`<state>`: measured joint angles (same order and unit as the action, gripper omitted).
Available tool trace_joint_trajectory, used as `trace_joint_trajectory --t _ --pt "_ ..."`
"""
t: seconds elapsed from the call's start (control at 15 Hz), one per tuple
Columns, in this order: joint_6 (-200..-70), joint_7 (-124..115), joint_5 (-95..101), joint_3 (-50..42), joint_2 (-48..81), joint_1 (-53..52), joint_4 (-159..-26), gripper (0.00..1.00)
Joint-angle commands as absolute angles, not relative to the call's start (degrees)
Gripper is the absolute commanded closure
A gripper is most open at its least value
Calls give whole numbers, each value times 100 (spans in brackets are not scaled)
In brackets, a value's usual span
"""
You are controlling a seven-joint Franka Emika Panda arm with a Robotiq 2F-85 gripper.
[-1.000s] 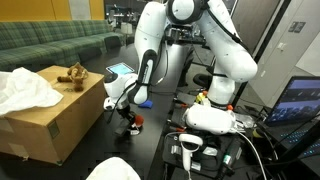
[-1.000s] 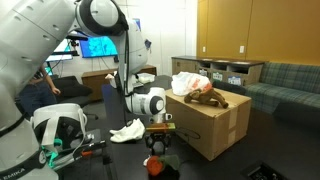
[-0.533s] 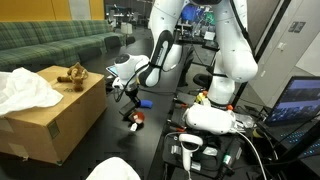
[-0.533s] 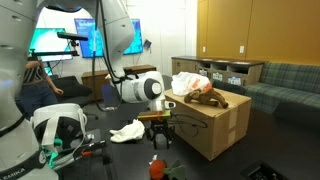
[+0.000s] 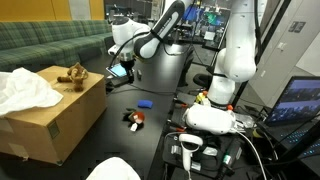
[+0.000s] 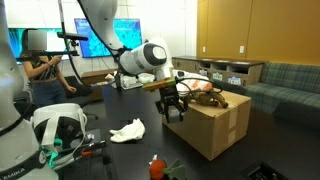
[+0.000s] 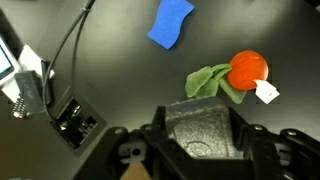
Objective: Remove the blue object from the box and replace it with the brown toy, remove the orange plush toy and replace it with the gray duster, remove the white plastic from the box and replace it with the towel
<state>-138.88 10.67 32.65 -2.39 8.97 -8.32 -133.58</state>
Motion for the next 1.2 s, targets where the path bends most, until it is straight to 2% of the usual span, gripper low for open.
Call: trace_joint_trajectory --t 0.0,0.6,1.13 --pt "-12955 1135 2708 24 595 -675 -12532 64" --pt "-11184 1212 2074 211 1668 -622 -9765 64" --pt "-10253 856 1228 262 2862 -642 -8131 64"
